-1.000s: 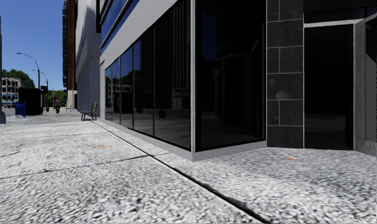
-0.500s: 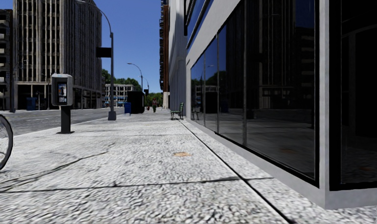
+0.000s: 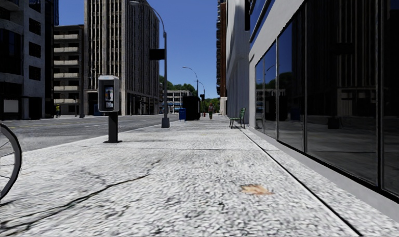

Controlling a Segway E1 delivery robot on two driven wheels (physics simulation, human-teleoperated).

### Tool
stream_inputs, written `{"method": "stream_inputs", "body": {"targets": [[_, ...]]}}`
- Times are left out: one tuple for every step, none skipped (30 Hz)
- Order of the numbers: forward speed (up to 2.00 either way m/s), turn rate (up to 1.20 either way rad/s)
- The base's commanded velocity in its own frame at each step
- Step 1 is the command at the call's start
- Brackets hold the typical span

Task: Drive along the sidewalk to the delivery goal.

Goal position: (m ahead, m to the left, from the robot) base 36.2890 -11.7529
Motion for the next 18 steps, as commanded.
{"method": "stream_inputs", "body": {"targets": [[2.0,0.05],[2.0,0.05],[2.0,0.0],[2.0,0.0],[2.0,0.0],[2.0,0.0],[2.0,0.0],[2.0,0.0],[2.0,0.0],[2.0,0.0],[2.0,0.0],[2.0,0.0],[2.0,0.0],[2.0,0.0],[2.0,0.0],[2.0,0.0],[2.0,0.0],[2.0,0.0]]}}
